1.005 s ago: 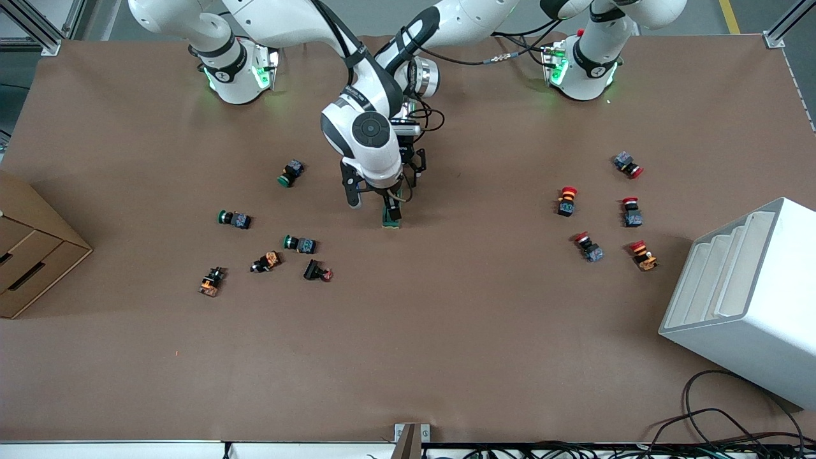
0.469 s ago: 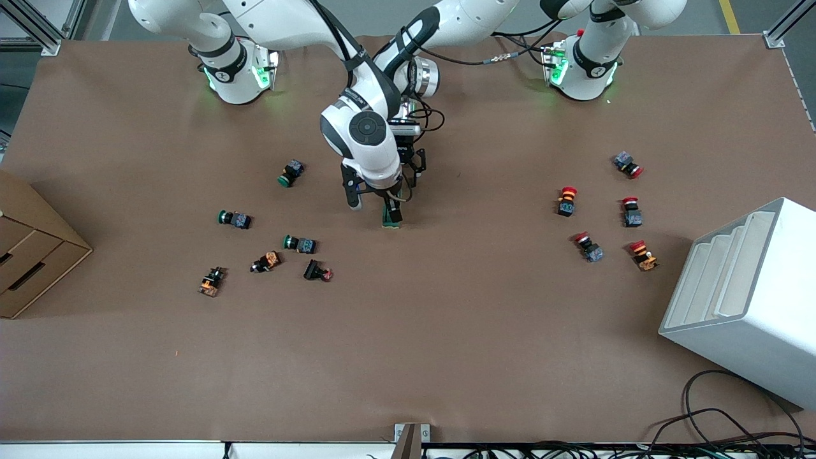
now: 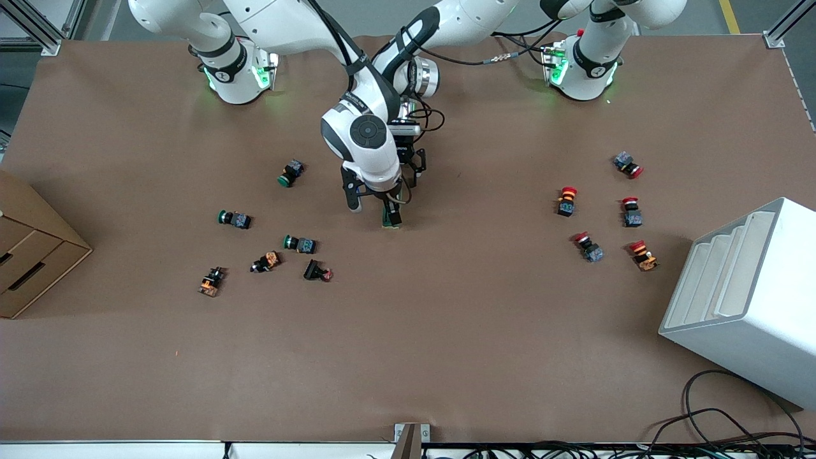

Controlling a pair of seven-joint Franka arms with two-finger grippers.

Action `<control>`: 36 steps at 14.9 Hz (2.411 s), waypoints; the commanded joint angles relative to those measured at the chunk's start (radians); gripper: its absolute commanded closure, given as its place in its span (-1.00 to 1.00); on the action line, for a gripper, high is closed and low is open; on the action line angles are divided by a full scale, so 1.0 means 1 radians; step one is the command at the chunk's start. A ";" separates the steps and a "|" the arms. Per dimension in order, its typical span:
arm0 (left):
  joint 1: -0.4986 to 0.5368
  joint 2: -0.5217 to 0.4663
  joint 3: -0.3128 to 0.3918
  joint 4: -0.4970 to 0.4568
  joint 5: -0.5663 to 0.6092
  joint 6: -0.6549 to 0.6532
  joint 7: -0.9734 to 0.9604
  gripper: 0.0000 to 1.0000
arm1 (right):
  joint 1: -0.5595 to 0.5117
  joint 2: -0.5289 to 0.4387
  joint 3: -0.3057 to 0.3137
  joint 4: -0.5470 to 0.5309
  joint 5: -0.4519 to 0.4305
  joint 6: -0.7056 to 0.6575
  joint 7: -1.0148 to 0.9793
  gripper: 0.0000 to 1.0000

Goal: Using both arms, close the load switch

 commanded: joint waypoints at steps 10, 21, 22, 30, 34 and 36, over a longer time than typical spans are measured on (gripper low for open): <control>-0.006 0.017 0.005 0.013 0.010 -0.007 -0.004 -0.98 | -0.036 -0.007 -0.040 0.061 -0.016 0.047 0.013 -1.00; -0.006 0.017 0.005 0.013 0.010 -0.007 -0.004 -0.98 | -0.071 0.108 -0.041 0.185 -0.039 0.047 0.008 -1.00; -0.006 0.017 0.005 0.013 0.010 -0.007 -0.004 -0.98 | -0.074 0.108 -0.041 0.190 -0.039 0.047 0.005 -1.00; -0.006 0.017 0.005 0.013 0.010 -0.007 -0.004 -0.98 | -0.122 0.090 -0.040 0.270 -0.035 -0.048 -0.071 -1.00; -0.006 0.015 0.003 0.013 0.010 -0.007 -0.004 -0.98 | -0.180 0.021 -0.040 0.288 -0.035 -0.211 -0.399 -1.00; -0.006 0.014 0.003 0.013 0.010 -0.009 -0.004 -0.98 | -0.235 -0.019 -0.040 0.288 -0.035 -0.301 -0.580 -1.00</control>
